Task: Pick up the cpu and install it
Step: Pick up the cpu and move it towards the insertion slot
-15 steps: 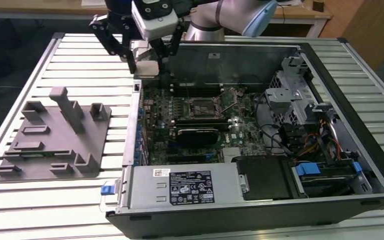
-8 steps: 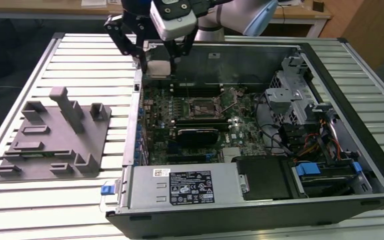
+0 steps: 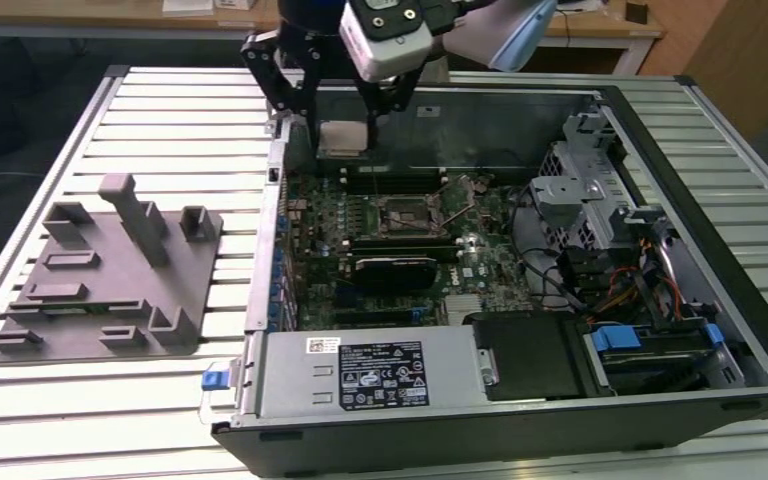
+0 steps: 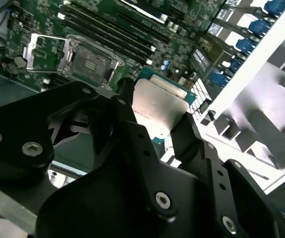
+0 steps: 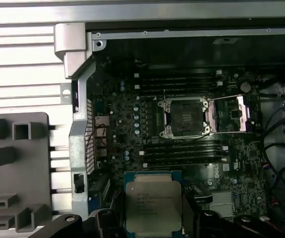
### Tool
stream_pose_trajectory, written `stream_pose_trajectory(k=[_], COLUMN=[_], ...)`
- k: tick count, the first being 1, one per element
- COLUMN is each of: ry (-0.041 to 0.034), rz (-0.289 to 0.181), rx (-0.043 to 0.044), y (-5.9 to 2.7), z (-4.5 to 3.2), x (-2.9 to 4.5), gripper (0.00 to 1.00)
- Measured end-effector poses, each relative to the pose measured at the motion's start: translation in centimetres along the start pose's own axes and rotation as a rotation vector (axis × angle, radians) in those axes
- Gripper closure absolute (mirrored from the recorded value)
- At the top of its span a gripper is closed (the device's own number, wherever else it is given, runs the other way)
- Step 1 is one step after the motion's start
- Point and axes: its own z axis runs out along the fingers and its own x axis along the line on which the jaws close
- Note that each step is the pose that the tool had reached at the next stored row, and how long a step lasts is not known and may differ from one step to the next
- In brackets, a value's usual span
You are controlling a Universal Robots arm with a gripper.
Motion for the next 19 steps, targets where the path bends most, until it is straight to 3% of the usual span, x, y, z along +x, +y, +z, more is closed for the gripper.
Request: stream_pose_trajectory(k=[13, 19], ry=[0.0001, 0.0], rz=[0.0, 0.0], rx=[0.0, 0.0001], y=[0.26, 0.31], z=[0.17, 0.21], x=[-3.68, -4.46], gripper=[0.45, 0.45])
